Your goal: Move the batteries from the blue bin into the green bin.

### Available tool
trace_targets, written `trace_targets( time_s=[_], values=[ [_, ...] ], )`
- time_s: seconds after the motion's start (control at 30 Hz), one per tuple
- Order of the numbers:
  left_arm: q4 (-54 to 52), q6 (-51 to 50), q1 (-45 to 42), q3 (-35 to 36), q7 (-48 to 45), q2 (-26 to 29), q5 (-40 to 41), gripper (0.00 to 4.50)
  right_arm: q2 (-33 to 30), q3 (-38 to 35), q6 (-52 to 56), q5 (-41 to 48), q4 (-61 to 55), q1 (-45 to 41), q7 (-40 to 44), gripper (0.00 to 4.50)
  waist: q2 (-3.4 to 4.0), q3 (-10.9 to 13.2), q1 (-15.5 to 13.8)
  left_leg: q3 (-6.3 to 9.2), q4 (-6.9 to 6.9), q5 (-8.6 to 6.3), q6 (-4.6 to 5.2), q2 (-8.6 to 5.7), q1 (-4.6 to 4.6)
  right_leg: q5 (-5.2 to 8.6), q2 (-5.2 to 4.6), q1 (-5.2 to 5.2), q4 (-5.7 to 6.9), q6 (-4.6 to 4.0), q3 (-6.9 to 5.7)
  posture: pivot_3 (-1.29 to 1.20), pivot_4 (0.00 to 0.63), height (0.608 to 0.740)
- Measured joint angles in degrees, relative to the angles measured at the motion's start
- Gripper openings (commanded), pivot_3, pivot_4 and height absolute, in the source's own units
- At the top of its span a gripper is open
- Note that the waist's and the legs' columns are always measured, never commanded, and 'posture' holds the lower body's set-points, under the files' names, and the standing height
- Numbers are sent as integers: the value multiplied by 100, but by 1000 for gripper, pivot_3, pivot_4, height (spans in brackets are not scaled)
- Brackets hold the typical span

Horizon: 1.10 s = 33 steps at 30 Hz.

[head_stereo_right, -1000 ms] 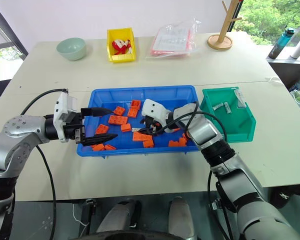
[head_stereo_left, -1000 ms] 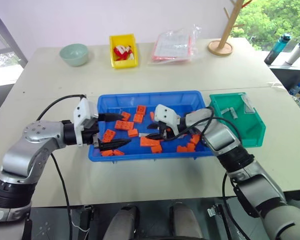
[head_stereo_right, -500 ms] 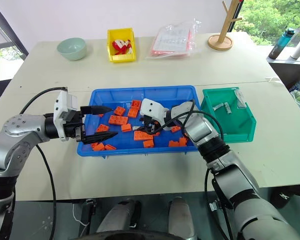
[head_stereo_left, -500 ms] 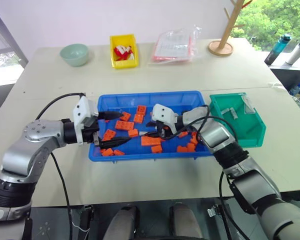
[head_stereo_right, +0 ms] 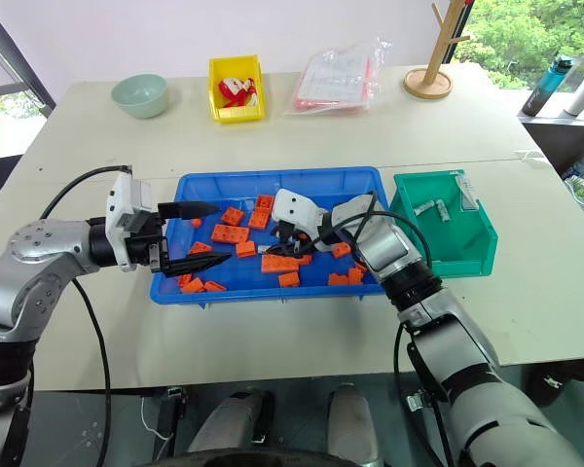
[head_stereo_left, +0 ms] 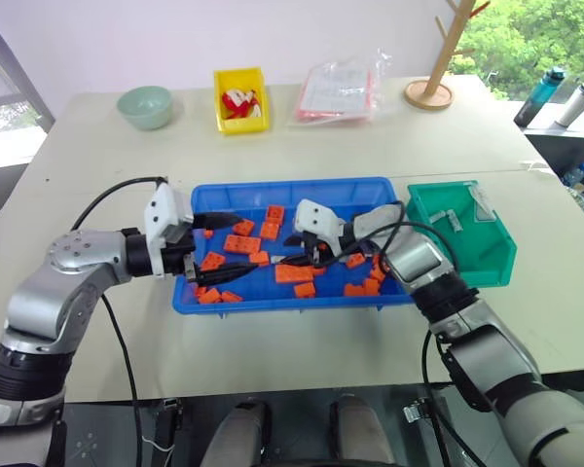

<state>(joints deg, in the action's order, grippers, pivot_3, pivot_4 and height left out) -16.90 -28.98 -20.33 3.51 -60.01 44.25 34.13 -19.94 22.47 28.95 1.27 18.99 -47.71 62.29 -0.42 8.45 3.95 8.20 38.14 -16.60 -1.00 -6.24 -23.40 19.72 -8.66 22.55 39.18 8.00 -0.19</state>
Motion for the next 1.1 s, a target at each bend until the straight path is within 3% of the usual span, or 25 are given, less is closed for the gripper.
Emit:
trace_targets(
  time_s=[0.13, 0.33, 1.1],
  values=[
    [48, 69, -18, 0, -16, 6, -16, 4500, -107, -121, 900, 340, -122, -267, 292, 1827, 1, 1, 0, -1, -1, 0, 0, -2, -4, 0, -2, 4, 0, 0, 0, 0, 150, 719],
    [177, 116, -104, 2, -42, 8, -103, 4500, -153, -198, 1258, 555, -472, -441, 460, 1827, 1, 1, 0, -1, -1, 0, 0, -2, -4, 0, -4, 6, 0, 0, 0, 0, 150, 719],
    [102, 118, -38, 2, -45, 4, -103, 4500, -82, 188, 30, -56, 317, -213, -15, 1827, 1, 1, 3, -2, -1, 0, 0, -1, -4, 0, -3, 9, 1, 0, 0, 0, 150, 719]
  ],
)
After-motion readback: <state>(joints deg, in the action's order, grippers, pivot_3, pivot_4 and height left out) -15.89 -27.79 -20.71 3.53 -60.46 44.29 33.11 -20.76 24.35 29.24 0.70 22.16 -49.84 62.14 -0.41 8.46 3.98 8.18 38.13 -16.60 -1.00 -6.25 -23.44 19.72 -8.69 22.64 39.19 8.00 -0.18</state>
